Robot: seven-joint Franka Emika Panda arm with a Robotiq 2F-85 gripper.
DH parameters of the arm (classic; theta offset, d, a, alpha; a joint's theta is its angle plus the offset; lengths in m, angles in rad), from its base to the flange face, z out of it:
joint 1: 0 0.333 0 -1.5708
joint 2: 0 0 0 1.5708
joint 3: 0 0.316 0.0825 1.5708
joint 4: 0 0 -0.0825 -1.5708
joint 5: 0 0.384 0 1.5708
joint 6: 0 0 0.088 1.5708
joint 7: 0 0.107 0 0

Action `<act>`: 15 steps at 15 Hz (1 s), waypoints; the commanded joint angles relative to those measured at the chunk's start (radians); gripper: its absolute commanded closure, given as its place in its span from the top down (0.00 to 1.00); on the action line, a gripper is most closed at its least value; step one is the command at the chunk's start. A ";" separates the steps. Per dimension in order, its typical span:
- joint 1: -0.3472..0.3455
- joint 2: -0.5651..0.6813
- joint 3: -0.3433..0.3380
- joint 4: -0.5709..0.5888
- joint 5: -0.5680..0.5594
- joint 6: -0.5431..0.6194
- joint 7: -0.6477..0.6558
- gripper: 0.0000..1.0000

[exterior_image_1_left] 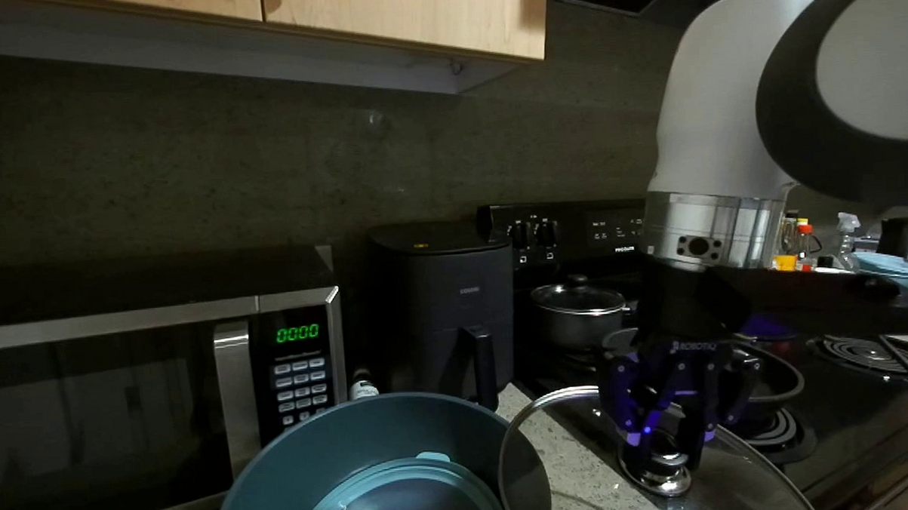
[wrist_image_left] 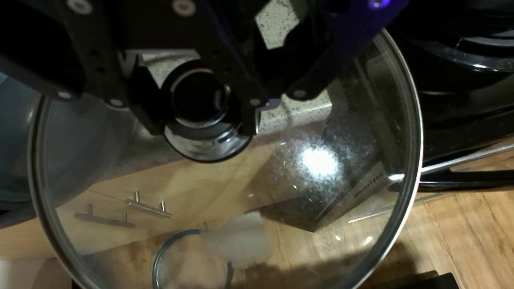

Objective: Pick up the lid from the bowl and put it on the pan

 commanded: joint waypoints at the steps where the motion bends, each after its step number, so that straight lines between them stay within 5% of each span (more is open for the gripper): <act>1: -0.062 -0.060 0.042 -0.005 -0.044 0.023 0.069 0.25; 11: -0.304 -0.367 -0.112 -0.125 -0.011 -0.037 0.164 0.25; 12: -0.278 -0.301 -0.093 -0.098 -0.015 -0.039 0.120 0.50; 15: -0.318 -0.337 -0.114 -0.120 -0.015 -0.039 0.121 0.50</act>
